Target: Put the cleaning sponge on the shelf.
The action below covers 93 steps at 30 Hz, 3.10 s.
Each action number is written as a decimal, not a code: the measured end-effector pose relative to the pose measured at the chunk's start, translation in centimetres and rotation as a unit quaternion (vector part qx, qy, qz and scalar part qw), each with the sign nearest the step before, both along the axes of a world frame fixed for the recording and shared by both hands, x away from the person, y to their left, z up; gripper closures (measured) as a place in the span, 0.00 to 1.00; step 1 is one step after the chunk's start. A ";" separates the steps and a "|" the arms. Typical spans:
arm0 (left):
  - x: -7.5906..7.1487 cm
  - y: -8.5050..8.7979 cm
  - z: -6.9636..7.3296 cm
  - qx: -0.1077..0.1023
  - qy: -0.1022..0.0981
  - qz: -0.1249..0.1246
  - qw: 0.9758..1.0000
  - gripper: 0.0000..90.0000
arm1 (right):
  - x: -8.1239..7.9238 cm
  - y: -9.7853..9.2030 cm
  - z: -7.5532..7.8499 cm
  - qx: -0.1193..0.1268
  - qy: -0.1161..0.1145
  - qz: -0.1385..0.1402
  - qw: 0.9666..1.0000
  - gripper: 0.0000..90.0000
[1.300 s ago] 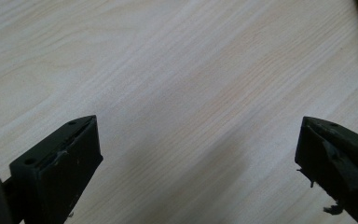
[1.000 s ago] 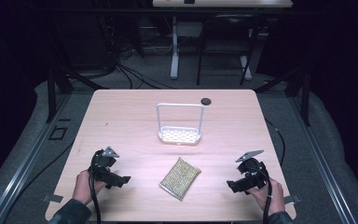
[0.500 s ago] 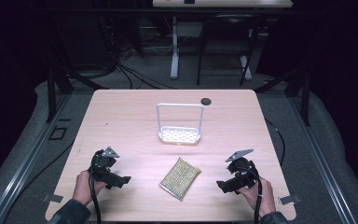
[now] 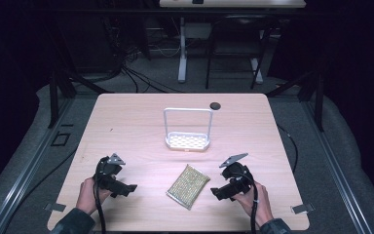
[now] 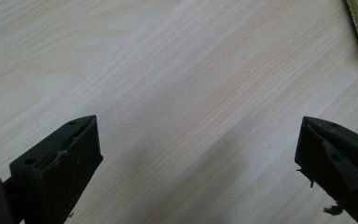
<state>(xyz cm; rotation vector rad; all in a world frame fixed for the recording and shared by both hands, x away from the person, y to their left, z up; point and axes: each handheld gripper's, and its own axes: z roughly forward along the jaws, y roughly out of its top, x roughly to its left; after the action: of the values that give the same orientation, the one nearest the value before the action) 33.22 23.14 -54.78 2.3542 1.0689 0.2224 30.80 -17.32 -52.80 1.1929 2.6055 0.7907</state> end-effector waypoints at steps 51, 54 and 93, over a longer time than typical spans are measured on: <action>-0.2 -0.3 -0.1 0.012 0.002 -0.006 1.000 0.00 | 1.8 9.6 -2.3 -0.043 -0.003 0.076 0.996 0.77; -0.2 -0.3 -0.1 0.011 0.002 -0.004 1.000 0.00 | 1.8 9.6 -2.4 -0.042 -0.003 0.077 0.996 0.81; -0.2 -0.1 0.3 0.005 -0.011 -0.004 1.000 0.00 | 1.5 8.1 0.3 0.016 -0.054 0.026 0.998 1.00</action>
<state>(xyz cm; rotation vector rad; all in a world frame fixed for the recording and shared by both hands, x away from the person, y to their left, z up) 32.99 23.00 -54.52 2.3587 1.0504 0.2492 32.35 -9.26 -52.52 1.0628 2.5538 0.8847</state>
